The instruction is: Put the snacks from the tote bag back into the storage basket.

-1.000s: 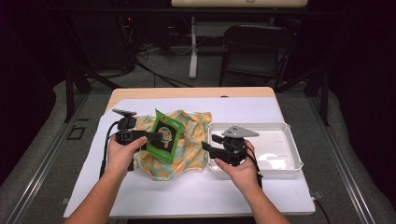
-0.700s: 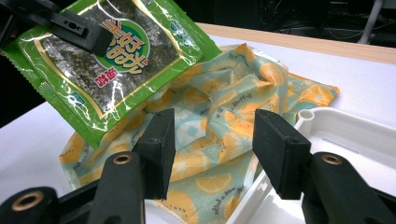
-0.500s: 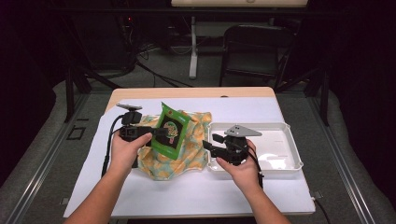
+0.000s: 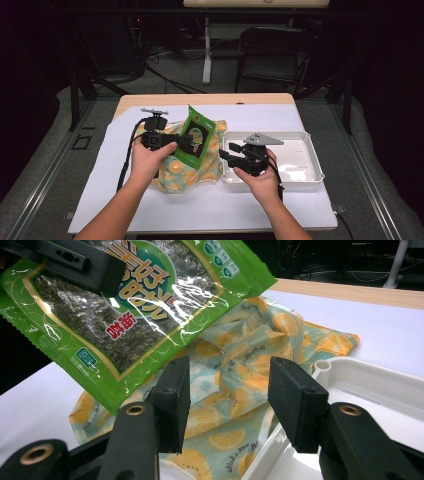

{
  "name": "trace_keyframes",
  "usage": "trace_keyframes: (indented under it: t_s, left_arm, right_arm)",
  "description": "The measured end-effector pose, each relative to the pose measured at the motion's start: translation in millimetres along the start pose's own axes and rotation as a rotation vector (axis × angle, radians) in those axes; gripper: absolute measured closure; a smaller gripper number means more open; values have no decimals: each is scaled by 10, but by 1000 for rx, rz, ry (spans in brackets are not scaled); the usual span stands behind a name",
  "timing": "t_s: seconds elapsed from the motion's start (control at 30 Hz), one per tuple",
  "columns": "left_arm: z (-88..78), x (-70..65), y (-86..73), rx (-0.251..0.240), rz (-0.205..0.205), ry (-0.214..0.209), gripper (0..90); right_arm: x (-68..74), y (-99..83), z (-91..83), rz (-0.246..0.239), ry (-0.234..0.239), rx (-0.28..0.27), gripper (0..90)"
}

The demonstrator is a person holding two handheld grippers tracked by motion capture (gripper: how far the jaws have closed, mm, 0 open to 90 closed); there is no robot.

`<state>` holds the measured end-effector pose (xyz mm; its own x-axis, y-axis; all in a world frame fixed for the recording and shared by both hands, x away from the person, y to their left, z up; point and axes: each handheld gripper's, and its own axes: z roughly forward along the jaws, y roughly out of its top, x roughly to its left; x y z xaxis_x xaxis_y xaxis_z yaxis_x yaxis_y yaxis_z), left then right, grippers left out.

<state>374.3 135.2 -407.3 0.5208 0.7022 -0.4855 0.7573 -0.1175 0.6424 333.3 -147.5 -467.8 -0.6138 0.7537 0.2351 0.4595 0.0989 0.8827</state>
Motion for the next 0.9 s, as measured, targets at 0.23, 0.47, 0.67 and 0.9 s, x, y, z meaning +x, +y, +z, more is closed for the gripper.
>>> trace_keyframes:
  t_s: [0.23,0.47,0.67,0.9]
  left_arm:
    - [45,-109,26,-29,70,-7,718]
    - [125,-197,18,-51,138,-8,718]
    - [213,-268,3,-66,168,-32,718]
    - [296,-371,-10,-95,215,-48,718]
  right_arm:
    - [-29,5,-13,9,-3,-8,514]
    - [-67,7,-19,20,0,-4,514]
    - [-111,7,-28,46,2,-17,514]
    - [-166,18,-61,67,12,-27,506]
